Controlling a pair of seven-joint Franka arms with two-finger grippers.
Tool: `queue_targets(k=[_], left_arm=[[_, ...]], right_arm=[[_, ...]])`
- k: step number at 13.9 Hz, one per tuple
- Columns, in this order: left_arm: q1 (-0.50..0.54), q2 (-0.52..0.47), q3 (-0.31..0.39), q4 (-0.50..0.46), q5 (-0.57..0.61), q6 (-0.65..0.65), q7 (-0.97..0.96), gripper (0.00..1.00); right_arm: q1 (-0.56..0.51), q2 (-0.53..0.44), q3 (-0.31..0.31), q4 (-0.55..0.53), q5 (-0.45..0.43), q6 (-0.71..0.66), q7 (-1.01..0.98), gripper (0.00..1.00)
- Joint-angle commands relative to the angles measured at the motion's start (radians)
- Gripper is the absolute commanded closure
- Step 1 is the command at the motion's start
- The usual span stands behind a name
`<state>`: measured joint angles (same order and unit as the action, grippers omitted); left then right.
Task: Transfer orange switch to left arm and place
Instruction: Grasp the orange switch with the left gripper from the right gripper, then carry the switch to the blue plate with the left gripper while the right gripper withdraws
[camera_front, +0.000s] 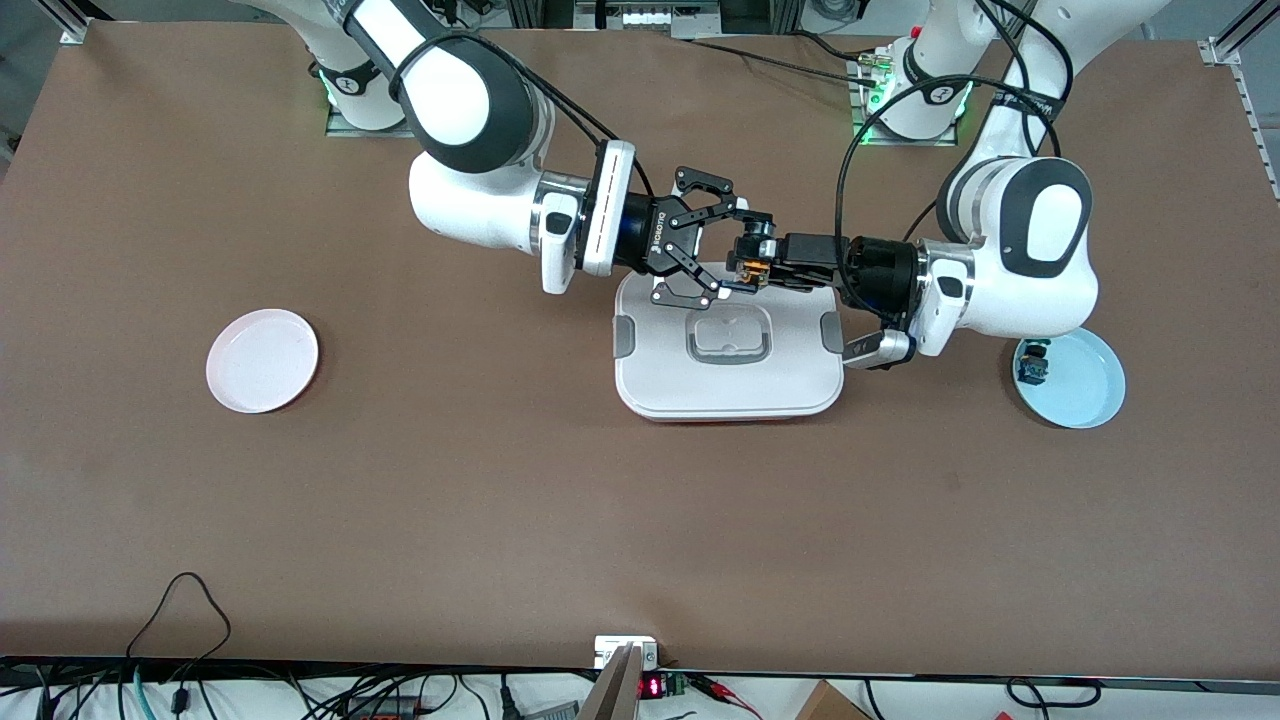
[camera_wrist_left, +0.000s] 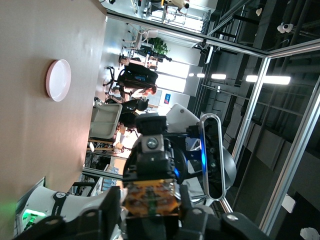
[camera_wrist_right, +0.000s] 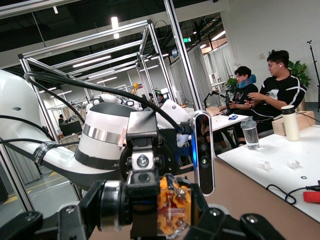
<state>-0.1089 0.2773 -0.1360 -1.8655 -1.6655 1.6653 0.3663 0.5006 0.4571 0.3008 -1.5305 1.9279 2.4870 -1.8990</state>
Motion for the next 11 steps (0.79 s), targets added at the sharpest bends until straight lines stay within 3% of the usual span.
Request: queue_targets(k=[1, 8, 9, 10, 11], left_arm=[[0.02, -0.029, -0.005, -0.034, -0.016, -0.025, 0.02, 0.78], [0.023, -0.026, -0.004, -0.031, -0.01, -0.025, 0.028, 0.78], [0.024, -0.026, -0.004, -0.029, -0.008, -0.025, 0.028, 0.78], [0.024, -0.026, -0.004, -0.027, -0.005, -0.025, 0.028, 0.78], [0.028, -0.027, -0.004, -0.026, -0.003, -0.025, 0.028, 0.78]], right_arm=[[0.01, 0.009, -0.003, 0.029, 0.036, 0.015, -0.026, 1.0], [0.012, 0.009, -0.003, 0.029, 0.046, 0.016, -0.026, 0.97], [0.012, 0.009, -0.003, 0.029, 0.051, 0.016, -0.026, 0.85], [0.01, 0.009, -0.003, 0.029, 0.063, 0.016, -0.026, 0.12], [0.006, 0.009, -0.003, 0.029, 0.08, 0.013, -0.025, 0.0]])
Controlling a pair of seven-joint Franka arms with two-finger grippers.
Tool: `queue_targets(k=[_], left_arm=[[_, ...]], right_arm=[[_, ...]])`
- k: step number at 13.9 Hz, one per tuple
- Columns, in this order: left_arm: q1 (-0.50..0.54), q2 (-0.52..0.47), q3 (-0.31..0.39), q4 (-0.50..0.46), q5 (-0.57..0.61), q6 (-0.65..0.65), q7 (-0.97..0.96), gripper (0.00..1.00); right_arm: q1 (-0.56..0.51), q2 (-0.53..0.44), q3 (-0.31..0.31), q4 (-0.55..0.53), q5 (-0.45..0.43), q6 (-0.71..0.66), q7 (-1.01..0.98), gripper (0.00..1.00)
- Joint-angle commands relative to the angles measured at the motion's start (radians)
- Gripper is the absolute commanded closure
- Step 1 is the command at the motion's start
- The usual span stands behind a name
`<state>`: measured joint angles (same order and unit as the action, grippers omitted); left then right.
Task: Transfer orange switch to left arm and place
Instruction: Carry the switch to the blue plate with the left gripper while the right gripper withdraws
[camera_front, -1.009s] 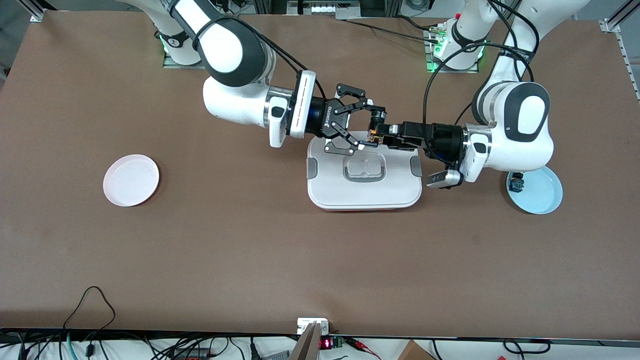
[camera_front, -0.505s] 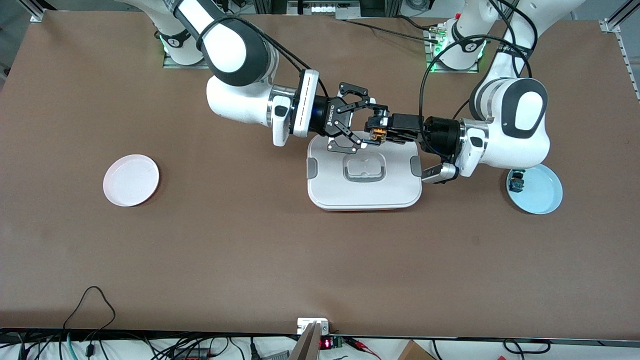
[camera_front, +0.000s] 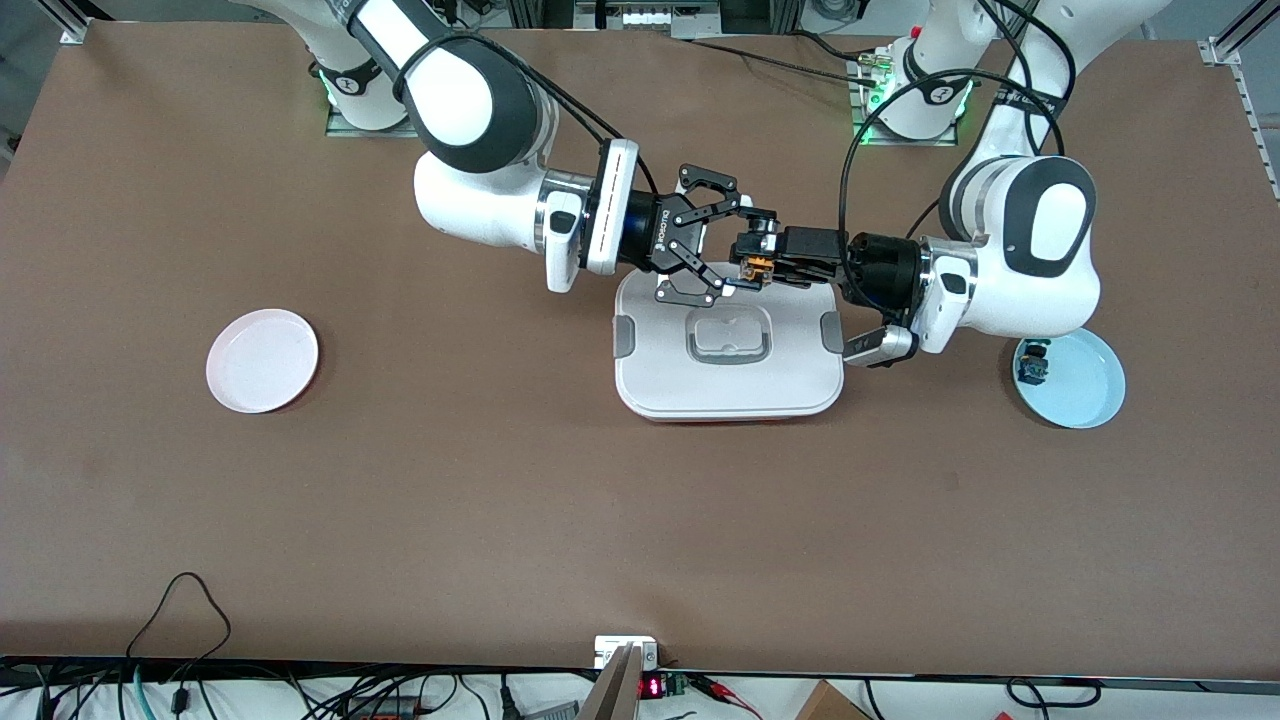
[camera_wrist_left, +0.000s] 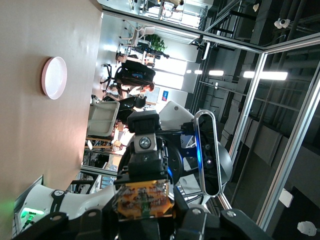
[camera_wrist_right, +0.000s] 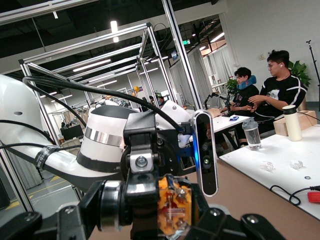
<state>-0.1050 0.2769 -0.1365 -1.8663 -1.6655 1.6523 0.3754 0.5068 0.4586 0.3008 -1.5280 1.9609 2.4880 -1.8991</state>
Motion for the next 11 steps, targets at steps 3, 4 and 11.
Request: queue_targets(k=[3, 4, 11], left_arm=[[0.024, -0.025, -0.002, -0.024, 0.001, -0.013, 0.016, 0.78], [0.024, -0.025, 0.003, -0.024, 0.006, -0.013, 0.016, 0.78], [0.117, 0.001, 0.006, 0.059, 0.412, -0.04, 0.014, 0.77]], right_arm=[[-0.023, 0.0, -0.006, 0.026, 0.041, 0.003, -0.008, 0.0], [-0.055, -0.006, -0.006, 0.026, 0.039, -0.006, -0.006, 0.0], [-0.295, -0.037, -0.008, 0.006, -0.149, -0.375, 0.084, 0.0]])
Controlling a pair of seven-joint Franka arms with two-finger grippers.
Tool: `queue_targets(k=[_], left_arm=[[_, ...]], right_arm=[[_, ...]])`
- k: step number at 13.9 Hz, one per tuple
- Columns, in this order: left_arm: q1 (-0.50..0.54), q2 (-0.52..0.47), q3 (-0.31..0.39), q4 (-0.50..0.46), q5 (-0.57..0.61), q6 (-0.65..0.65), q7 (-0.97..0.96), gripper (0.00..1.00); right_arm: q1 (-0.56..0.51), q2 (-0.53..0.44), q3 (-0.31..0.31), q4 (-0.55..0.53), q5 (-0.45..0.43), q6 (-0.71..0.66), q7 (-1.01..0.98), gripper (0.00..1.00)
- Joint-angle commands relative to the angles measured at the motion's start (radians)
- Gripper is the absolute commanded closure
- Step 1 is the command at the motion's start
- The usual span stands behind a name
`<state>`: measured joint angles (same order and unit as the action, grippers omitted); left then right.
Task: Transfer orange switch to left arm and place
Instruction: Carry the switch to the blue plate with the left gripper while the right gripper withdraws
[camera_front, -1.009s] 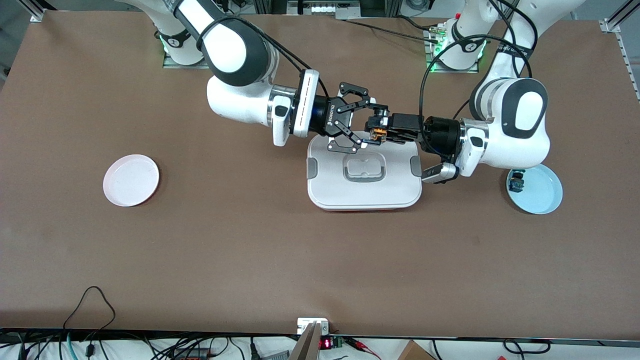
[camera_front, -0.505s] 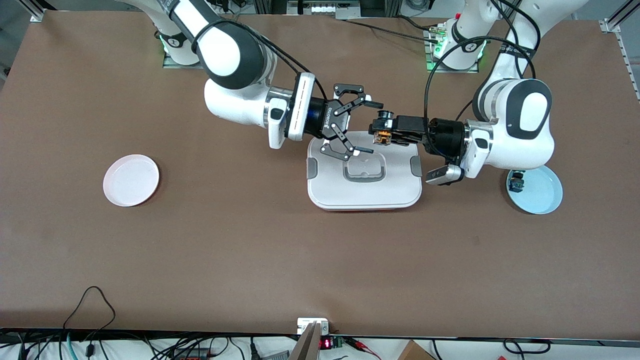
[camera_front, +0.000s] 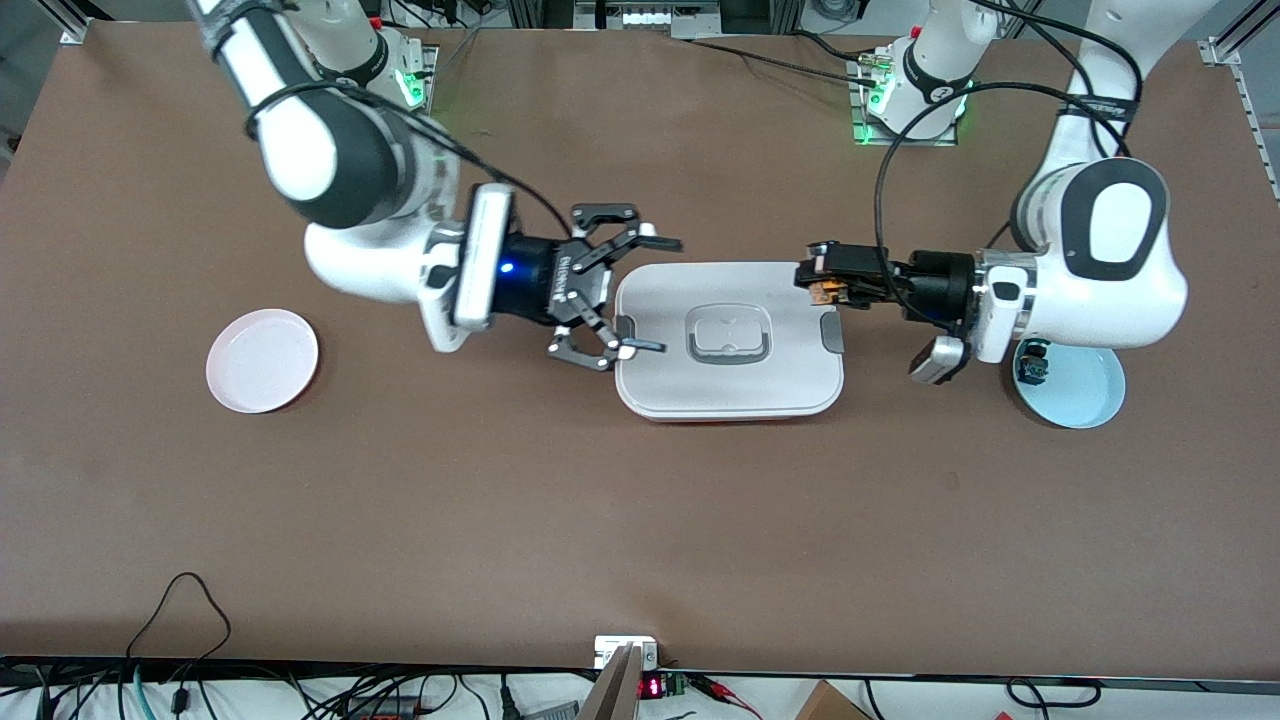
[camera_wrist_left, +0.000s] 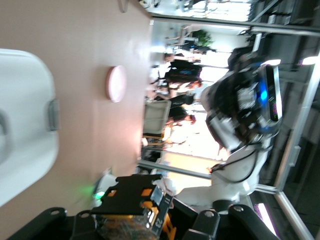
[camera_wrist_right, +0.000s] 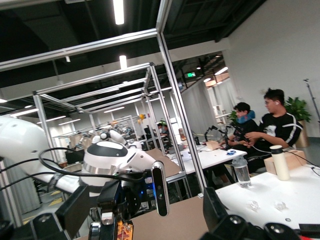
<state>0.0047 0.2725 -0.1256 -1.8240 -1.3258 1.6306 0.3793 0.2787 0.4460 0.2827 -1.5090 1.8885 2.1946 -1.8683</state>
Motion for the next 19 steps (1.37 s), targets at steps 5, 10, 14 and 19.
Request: queue_targets(k=[5, 10, 14, 19], left_arm=[[0.087, 0.045, -0.005, 0.08, 0.51, -0.028, 0.012, 0.76], [0.15, 0.158, -0.003, 0.226, 0.894, -0.115, 0.012, 0.77], [0.17, 0.204, -0.003, 0.226, 1.228, -0.107, 0.035, 0.77], [0.211, 0.263, -0.003, 0.216, 1.531, 0.015, 0.359, 0.76]], right_arm=[[-0.326, -0.075, 0.01, -0.01, -0.452, -0.477, 0.251, 0.0], [-0.481, -0.244, -0.008, -0.013, -0.878, -0.68, 0.527, 0.0], [-0.446, -0.369, -0.053, -0.01, -1.268, -0.737, 0.843, 0.0], [-0.302, -0.397, -0.148, -0.016, -1.693, -0.756, 1.269, 0.0]])
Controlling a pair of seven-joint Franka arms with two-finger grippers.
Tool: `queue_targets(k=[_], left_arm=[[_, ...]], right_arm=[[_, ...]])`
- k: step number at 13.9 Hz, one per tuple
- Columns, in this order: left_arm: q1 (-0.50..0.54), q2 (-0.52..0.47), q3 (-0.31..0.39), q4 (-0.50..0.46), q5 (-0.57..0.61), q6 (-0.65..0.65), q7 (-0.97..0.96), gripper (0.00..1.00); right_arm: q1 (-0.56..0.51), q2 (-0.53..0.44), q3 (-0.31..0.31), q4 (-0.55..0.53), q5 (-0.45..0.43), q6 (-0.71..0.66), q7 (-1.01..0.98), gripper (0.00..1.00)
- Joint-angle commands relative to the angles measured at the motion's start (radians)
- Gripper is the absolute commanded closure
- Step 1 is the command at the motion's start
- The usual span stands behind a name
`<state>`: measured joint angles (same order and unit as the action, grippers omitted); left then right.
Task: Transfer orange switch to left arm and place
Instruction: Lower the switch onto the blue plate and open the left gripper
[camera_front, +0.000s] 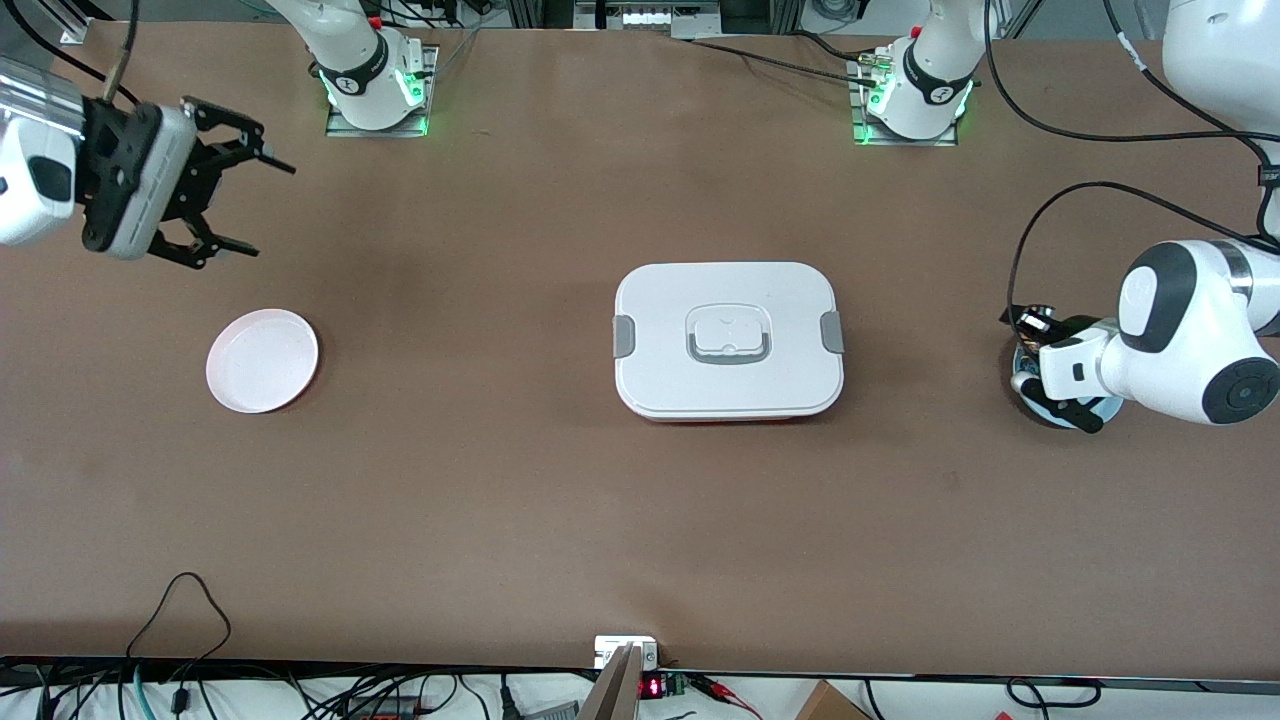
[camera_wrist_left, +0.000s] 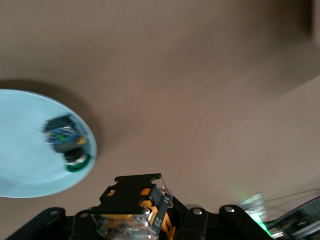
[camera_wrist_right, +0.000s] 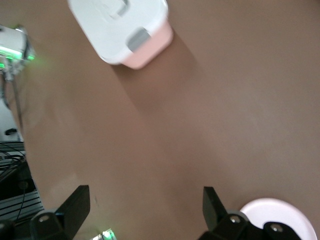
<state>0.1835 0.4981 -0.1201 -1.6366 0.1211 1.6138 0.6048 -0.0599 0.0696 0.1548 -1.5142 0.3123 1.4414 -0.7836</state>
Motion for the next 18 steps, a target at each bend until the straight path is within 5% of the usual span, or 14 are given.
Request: queue_targets(k=[1, 6, 9, 14, 15, 17, 18], left_arm=[[0.046, 0.054, -0.007, 0.027, 0.112, 0.067, 0.2, 0.76], [0.131, 0.134, -0.007, -0.005, 0.281, 0.265, 0.468, 0.76], [0.185, 0.192, -0.007, -0.017, 0.313, 0.426, 0.648, 0.72], [0.198, 0.195, -0.009, -0.06, 0.315, 0.495, 0.82, 0.66], [0.2, 0.195, -0.009, -0.062, 0.313, 0.503, 0.846, 0.6], [0.208, 0.191, -0.013, -0.066, 0.313, 0.5, 0.855, 0.0], [0.212, 0.189, -0.019, -0.065, 0.312, 0.497, 0.859, 0.0]], right_arm=[[0.064, -0.021, -0.02, -0.008, -0.204, -0.009, 0.307, 0.0], [0.098, -0.021, -0.021, -0.015, -0.3, 0.0, 0.503, 0.0], [0.104, 0.005, -0.02, -0.011, -0.471, 0.048, 0.46, 0.0], [0.107, 0.007, -0.021, -0.009, -0.408, 0.067, 0.477, 0.0], [0.106, 0.004, -0.044, -0.011, -0.357, 0.071, 0.494, 0.0], [0.12, -0.014, -0.102, -0.03, -0.259, 0.092, 0.649, 0.0], [0.123, -0.042, -0.11, -0.105, -0.271, 0.147, 0.678, 0.0]])
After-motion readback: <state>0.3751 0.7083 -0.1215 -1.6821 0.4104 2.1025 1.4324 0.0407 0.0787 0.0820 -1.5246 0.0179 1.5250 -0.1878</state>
